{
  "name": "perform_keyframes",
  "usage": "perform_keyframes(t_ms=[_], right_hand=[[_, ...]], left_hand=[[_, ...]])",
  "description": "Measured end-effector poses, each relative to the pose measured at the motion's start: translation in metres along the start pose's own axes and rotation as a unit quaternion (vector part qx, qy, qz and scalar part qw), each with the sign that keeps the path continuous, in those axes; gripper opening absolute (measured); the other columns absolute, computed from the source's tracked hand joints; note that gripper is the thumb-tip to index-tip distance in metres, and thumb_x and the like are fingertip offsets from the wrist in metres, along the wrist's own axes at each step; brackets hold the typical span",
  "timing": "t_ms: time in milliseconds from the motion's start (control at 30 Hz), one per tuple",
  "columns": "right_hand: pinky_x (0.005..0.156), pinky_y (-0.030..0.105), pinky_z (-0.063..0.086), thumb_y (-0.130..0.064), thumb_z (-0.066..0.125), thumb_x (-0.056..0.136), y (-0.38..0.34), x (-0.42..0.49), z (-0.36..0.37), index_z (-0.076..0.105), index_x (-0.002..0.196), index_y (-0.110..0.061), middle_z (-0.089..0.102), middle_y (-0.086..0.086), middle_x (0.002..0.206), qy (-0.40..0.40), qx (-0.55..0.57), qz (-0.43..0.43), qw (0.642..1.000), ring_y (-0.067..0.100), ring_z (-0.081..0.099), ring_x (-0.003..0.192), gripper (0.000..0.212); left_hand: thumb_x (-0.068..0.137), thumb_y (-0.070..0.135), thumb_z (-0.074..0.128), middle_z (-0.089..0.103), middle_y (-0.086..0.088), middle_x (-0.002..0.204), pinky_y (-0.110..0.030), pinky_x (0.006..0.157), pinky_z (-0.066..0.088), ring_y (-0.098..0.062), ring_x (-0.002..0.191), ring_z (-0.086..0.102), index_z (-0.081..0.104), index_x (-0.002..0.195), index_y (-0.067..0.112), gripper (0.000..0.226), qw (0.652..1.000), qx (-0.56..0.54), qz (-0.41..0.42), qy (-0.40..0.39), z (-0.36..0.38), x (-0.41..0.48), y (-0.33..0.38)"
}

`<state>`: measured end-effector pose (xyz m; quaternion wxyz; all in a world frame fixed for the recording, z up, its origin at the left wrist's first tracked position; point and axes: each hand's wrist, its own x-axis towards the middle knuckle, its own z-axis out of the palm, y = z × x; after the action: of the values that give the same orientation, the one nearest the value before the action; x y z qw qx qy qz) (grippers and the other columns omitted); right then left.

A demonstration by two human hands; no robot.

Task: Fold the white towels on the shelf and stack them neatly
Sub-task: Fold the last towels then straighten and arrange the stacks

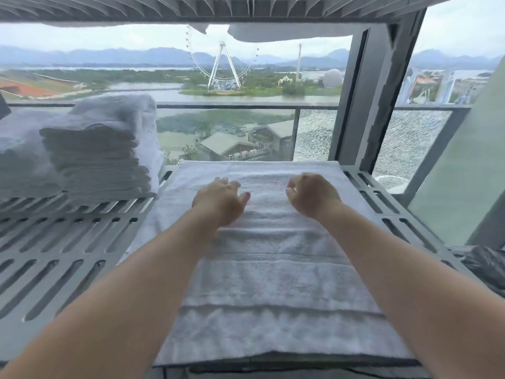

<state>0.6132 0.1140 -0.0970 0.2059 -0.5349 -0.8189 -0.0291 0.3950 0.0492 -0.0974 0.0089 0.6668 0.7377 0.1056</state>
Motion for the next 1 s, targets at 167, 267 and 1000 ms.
perform_keyframes(t_ms=[167,267,1000], right_hand=[[0.071,0.036,0.056,-0.023,0.048,0.092,-0.011,0.044,0.008,0.07,0.085,-0.014,0.068,0.005,0.084,-0.008,0.032,0.03,0.999,0.027,0.063,0.082,0.025],[0.076,0.037,0.058,-0.02,0.048,0.091,-0.012,0.068,0.013,0.072,0.088,-0.014,0.071,0.006,0.085,0.001,0.049,0.053,0.997,0.027,0.065,0.084,0.024],[0.069,0.028,0.053,-0.005,0.051,0.085,0.0,0.163,0.035,0.071,0.102,-0.007,0.071,0.008,0.1,-0.165,-0.026,0.175,0.97,0.024,0.066,0.088,0.026]], left_hand=[[0.1,0.053,0.038,0.036,-0.008,0.156,-0.048,0.108,0.036,-0.029,0.14,0.037,0.036,0.15,0.019,0.061,1.0,0.001,-0.023,-0.02,0.001,0.052,-0.01],[0.1,0.052,0.04,0.036,-0.007,0.156,-0.048,0.107,0.038,-0.029,0.14,0.038,0.036,0.15,0.019,0.06,1.0,-0.003,-0.02,-0.018,0.001,0.084,-0.021],[0.091,0.014,0.048,0.065,-0.006,0.117,-0.039,0.087,0.054,-0.027,0.105,0.062,0.063,0.109,0.015,0.024,0.997,0.073,-0.023,0.003,-0.009,0.171,-0.062]])
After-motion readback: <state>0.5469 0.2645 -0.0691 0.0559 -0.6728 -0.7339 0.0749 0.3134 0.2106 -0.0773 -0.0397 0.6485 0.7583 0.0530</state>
